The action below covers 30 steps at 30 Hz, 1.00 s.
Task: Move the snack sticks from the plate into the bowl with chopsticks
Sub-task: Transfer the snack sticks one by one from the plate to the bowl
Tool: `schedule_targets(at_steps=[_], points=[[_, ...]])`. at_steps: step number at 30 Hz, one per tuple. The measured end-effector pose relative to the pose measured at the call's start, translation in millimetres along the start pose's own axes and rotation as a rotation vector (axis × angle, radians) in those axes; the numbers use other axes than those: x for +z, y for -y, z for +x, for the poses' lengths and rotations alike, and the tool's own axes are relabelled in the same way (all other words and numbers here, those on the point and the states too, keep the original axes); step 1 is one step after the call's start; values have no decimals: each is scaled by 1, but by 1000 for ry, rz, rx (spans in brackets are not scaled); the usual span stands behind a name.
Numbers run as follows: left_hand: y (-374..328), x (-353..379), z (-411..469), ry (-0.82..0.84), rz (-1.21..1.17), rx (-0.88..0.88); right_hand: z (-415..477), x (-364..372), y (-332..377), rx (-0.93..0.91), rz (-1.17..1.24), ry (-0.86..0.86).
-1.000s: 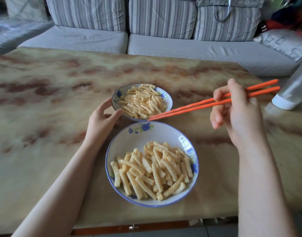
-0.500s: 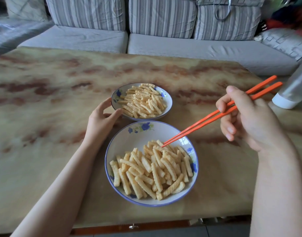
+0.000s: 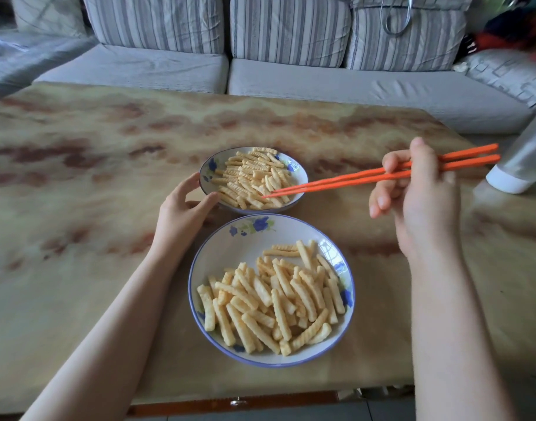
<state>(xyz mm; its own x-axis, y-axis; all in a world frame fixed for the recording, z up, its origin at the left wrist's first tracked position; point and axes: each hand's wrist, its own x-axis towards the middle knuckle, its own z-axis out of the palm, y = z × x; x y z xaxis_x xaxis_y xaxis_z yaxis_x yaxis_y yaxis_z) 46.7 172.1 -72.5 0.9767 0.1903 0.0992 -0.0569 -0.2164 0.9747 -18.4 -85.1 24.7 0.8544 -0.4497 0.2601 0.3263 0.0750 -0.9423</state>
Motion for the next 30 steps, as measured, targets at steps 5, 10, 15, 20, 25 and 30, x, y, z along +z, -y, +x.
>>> schedule_targets(at_steps=[5, 10, 15, 20, 25, 30], points=[[-1, 0, -1, 3, -4, 5, -3, 23, -18, -62, -70, -44], [-3, 1, -2, -6, -3, 10, -7, 40, -38, -65, -133, 73], [-4, 0, -3, -11, 22, 18, -5, 36, -36, -89, -117, 84], [-3, -1, -3, -5, 31, 29, 2, 13, -17, -62, -80, 83], [-3, 0, -2, 1, 29, 11, 4, -15, 2, 7, -178, 218], [-3, 0, -2, -1, 27, 14, 2, -28, 13, 30, -278, 239]])
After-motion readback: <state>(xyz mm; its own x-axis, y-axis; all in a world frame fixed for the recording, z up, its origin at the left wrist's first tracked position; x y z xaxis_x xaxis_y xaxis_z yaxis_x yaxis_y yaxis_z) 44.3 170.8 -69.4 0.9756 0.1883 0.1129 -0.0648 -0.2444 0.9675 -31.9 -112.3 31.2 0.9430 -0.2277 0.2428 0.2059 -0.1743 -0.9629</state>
